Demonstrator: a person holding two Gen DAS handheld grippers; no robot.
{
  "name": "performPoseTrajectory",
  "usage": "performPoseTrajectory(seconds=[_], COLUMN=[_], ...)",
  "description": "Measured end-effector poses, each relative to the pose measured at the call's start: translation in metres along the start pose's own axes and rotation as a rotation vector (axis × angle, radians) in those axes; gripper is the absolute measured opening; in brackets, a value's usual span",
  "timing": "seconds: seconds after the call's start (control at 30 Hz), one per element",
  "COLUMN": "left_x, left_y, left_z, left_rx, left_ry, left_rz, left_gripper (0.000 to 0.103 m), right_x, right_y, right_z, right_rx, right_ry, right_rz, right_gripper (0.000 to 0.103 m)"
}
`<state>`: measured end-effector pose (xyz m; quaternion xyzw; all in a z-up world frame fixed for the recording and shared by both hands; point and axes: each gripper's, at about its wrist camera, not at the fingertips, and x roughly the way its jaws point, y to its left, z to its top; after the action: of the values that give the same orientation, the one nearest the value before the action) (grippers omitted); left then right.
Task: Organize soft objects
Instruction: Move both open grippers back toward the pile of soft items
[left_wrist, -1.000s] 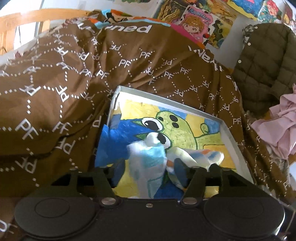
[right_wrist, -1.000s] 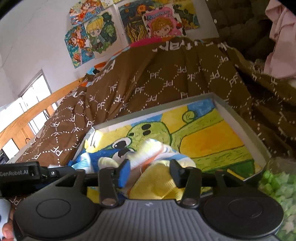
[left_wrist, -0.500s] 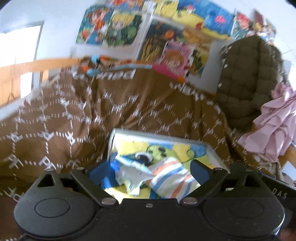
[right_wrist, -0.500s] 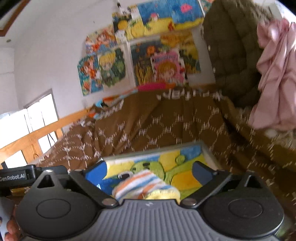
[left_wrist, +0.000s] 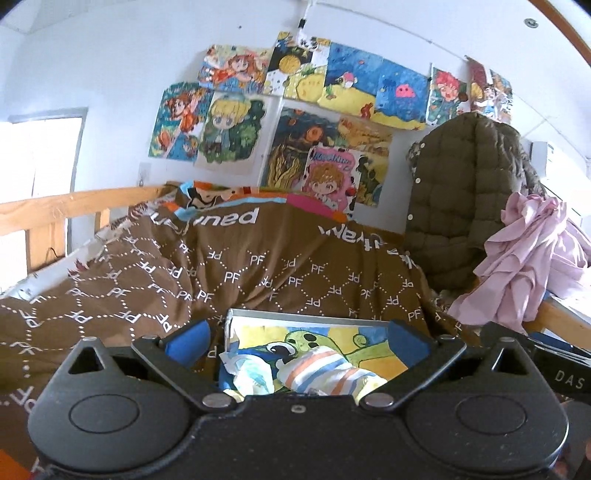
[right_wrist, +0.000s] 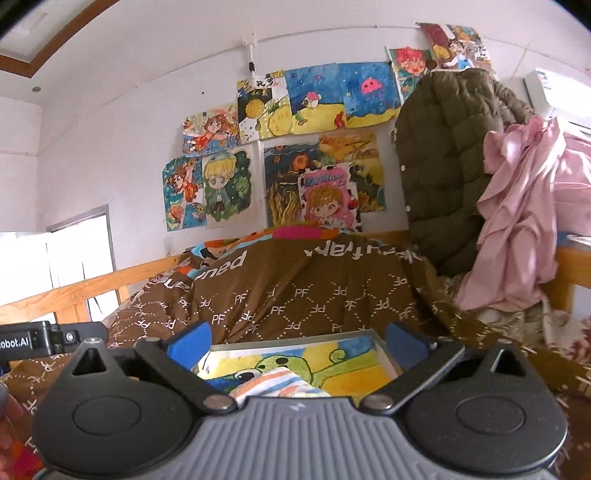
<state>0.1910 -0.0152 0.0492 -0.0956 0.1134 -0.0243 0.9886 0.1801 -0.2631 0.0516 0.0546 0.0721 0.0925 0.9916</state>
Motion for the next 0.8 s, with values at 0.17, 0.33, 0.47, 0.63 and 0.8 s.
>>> performPoseTrajectory(seconds=[0.17, 0.33, 0.47, 0.63, 0.8], left_x=[-0.026, -0.042, -0.055, -0.065, -0.07], left_y=[0.001, 0.004, 0.006, 0.013, 0.023], left_z=[-0.012, -0.025, -0.034, -0.047, -0.061], left_rx=[0.001, -0.001, 0.009, 0.017, 0.005], left_ry=[-0.008, -0.004, -0.01, 0.017, 0.068], left_rz=[-0.007, -0.012, -0.005, 0.003, 0.015], left_gripper=[0.102, 0.102, 0.102, 0.102, 0.102], right_x=[-0.028, -0.051, -0.062, -0.072, -0.081], right_y=[0.002, 0.005, 0.013, 0.024, 0.04], right_z=[-0.009, -0.022, -0.032, -0.047, -0.058], right_rx=[0.03, 0.046, 0.043, 0.052, -0.001], right_ry=[0.003, 0.04, 0.084, 0.17, 0.201], right_rz=[-0.036, -0.048, -0.056, -0.057, -0.05], right_gripper=[0.103, 0.103, 0.103, 0.103, 0.103])
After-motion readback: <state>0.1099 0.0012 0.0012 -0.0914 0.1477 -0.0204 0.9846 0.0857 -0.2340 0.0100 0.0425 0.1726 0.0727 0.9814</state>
